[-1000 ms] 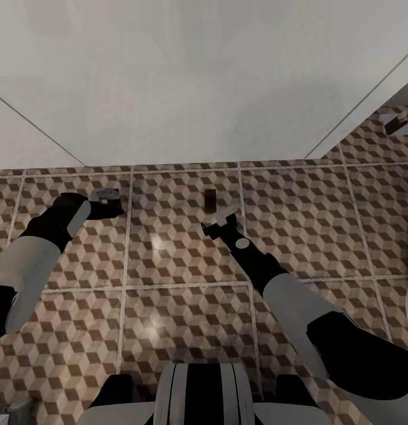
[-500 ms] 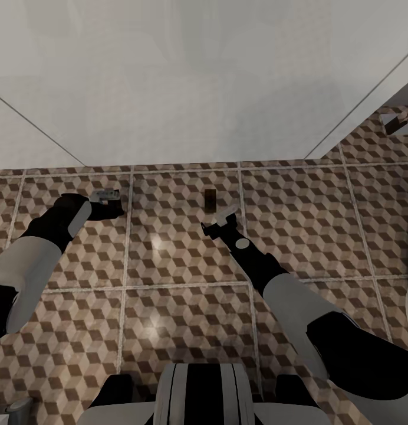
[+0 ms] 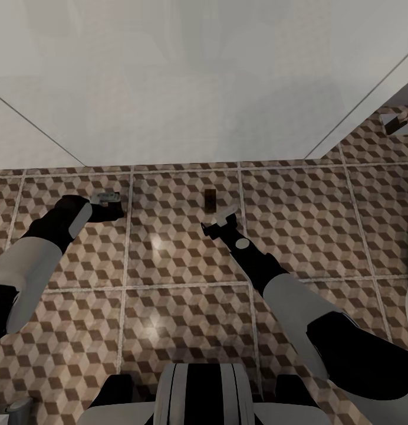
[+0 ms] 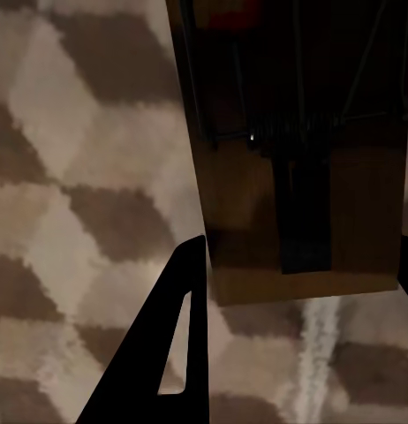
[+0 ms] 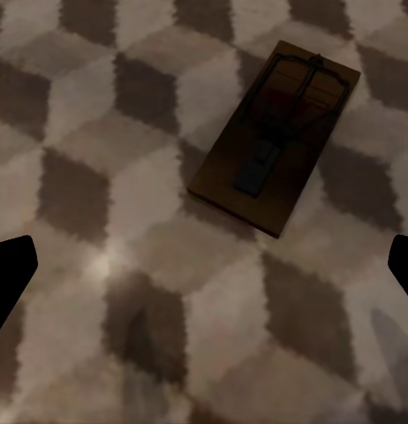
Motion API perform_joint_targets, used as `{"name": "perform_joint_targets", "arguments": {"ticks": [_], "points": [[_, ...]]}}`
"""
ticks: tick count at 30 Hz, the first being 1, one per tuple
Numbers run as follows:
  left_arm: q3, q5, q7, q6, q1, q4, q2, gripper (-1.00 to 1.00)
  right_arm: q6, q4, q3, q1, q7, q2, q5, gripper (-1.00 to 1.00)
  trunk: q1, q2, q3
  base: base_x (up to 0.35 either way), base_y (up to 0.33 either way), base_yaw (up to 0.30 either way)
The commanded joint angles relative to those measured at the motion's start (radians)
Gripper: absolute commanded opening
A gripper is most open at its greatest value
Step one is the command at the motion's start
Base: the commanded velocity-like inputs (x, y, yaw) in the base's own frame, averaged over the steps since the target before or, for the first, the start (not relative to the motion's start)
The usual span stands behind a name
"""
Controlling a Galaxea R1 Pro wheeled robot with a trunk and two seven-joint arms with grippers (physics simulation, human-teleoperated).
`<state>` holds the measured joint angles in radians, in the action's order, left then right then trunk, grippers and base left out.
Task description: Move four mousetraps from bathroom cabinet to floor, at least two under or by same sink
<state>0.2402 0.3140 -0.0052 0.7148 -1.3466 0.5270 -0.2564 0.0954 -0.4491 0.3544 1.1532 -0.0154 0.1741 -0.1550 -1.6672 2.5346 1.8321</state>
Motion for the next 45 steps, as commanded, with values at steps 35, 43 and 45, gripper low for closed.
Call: {"name": "perform_joint_targets", "arguments": {"ticks": [35,43,45], "points": [[0.005,0.0,0.0,0.01,-0.001,0.061,0.016,-1.0,0.003,0.001,0.0,0.001,-0.001,0.0,-0.008,1.0,0.0,0.0,0.0,0.0,0.0,0.0],[0.005,0.0,0.002,0.011,-0.001,0.085,0.051,-1.0,0.003,0.002,0.0,0.001,-0.001,0.0,-0.008,1.0,0.0,0.0,0.0,0.0,0.0,0.0],[0.005,0.0,0.002,0.011,0.0,0.088,0.054,-1.0,0.003,0.003,0.0,0.001,-0.001,0.0,-0.008,1.0,0.0,0.0,0.0,0.0,0.0,0.0]]}}
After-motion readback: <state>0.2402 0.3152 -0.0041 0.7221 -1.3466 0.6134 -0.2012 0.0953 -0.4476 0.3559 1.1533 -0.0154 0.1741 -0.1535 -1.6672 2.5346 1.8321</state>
